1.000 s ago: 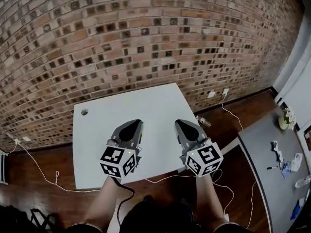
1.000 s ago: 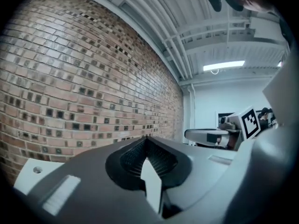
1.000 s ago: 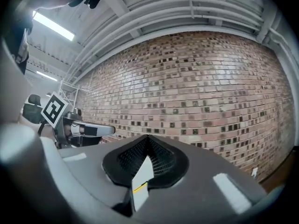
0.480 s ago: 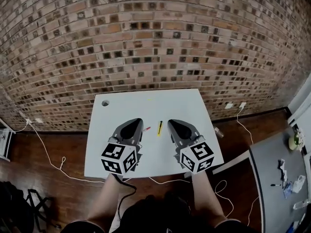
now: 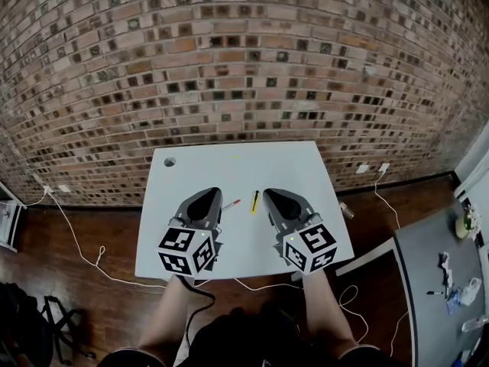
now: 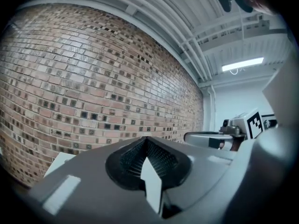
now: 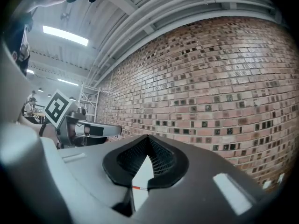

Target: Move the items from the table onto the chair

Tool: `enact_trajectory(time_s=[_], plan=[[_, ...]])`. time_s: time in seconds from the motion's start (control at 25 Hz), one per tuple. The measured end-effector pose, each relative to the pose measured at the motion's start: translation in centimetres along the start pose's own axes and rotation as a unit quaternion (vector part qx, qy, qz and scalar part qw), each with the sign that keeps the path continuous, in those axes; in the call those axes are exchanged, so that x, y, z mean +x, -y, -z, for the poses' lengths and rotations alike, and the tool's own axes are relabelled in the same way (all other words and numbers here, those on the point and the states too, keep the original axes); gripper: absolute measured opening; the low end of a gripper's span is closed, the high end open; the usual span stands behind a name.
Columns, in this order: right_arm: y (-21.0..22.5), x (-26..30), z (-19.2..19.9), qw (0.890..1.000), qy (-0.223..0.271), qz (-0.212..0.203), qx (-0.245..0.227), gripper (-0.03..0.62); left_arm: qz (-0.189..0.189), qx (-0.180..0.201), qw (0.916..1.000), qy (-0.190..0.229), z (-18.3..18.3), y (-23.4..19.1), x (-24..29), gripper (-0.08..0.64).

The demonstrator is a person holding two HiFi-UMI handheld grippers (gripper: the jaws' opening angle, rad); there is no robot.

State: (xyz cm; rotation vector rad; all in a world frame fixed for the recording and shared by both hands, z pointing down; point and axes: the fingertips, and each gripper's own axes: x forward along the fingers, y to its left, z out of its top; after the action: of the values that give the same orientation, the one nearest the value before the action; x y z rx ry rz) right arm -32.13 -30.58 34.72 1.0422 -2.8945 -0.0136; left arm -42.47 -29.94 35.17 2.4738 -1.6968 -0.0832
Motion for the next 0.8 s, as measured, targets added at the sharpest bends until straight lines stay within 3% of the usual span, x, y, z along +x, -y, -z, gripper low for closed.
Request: enact_trajectory(time_s=[0.52, 0.8], plan=[[-0.6, 0.5, 0.9, 1.000, -0.008, -0.001, 0.006, 0.002, -0.007, 0.008, 0.9998, -0.015, 1.2, -1.0, -0.3, 0.012], [-0.3, 0.9, 1.8, 1.000, -0.019, 0.001, 0.014, 0.002, -0.006, 0.026, 0.9973, -0.069, 5.2, -2.8, 2.1, 0.012]])
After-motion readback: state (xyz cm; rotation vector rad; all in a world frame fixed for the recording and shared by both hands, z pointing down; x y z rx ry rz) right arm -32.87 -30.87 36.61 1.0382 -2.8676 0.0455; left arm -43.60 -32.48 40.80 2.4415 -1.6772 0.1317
